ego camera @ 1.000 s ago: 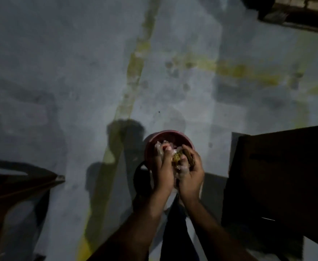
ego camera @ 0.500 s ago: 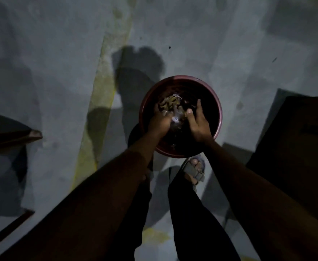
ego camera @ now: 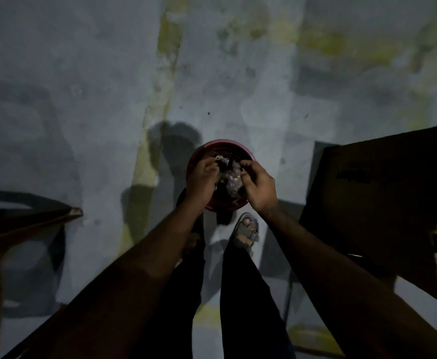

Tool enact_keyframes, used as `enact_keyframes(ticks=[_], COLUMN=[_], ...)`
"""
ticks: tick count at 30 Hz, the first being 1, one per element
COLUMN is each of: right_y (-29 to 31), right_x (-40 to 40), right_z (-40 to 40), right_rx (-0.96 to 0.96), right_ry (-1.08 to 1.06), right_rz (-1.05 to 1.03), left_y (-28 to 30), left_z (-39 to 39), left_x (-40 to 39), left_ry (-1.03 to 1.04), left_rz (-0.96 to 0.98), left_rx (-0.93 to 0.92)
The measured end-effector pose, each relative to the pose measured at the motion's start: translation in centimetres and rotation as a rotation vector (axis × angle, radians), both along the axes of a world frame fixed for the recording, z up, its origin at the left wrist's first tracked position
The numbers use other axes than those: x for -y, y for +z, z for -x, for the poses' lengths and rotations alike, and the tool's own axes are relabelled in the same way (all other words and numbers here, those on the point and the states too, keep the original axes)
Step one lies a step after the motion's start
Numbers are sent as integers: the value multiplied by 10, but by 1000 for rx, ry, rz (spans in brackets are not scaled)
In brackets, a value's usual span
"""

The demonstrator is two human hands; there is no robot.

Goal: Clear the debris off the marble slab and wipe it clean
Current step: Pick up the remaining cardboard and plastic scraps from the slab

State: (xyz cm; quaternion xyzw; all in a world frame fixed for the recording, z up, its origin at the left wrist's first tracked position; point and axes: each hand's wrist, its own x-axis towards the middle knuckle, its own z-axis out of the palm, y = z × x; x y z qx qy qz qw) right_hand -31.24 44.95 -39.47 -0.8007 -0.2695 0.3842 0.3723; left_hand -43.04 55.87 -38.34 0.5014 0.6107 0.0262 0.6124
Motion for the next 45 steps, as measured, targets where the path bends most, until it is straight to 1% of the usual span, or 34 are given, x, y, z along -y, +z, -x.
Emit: enact_keyframes(ticks=[2,5,7,9,11,13,16,18,21,25,29,31,33,36,39,40,43,45], right_y=[51,137,190,243,288,326,376,396,413,422,419,417,415,410,392,386,366,347], right_x=[8,32,49,75,106,139,201,245,327,446,568,624,666,715,745,753,768,764], right_z=[2,6,12,20,28,35,44,49,57,74,99,116,131,154,169,175,191,202], right_rx=[32,130,159,187,220,242,290,341,389,371,420,464,482,459,453,449,420,397], right_ry=[-9,-42,-96,-196,-311,-430,-648,-765,-935,-1168,-1328,-1399,-1470,-1562,-1634,-1662,-1762,-1776], right_rz=[-26,-94,-123,-167,-211,-243,-302,-330,-360,-405,-318,-272,-254,-265,-227,-216,-158,-117], left_y=[48,133,170,226,290,334,383,403,422,427,419,412,406,398,387,383,366,352], left_z=[2,3,6,-1,-11,-21,-37,-48,-63,-82,-86,-83,-79,-72,-75,-77,-88,-93], left_x=[4,14,21,34,61,94,153,194,270,385,503,556,594,635,655,659,660,657], left_ry=[-70,-156,-209,-303,-392,-484,-679,-793,-938,-1087,-1194,-1254,-1312,-1413,-1487,-1513,-1608,-1664], left_rz=[-46,-86,-125,-164,-151,-125,-119,-119,-95,-64,49,60,48,-42,-56,-90,-318,-506], left_rx=[50,132,174,232,332,445,570,624,685,744,754,753,735,726,670,645,642,636])
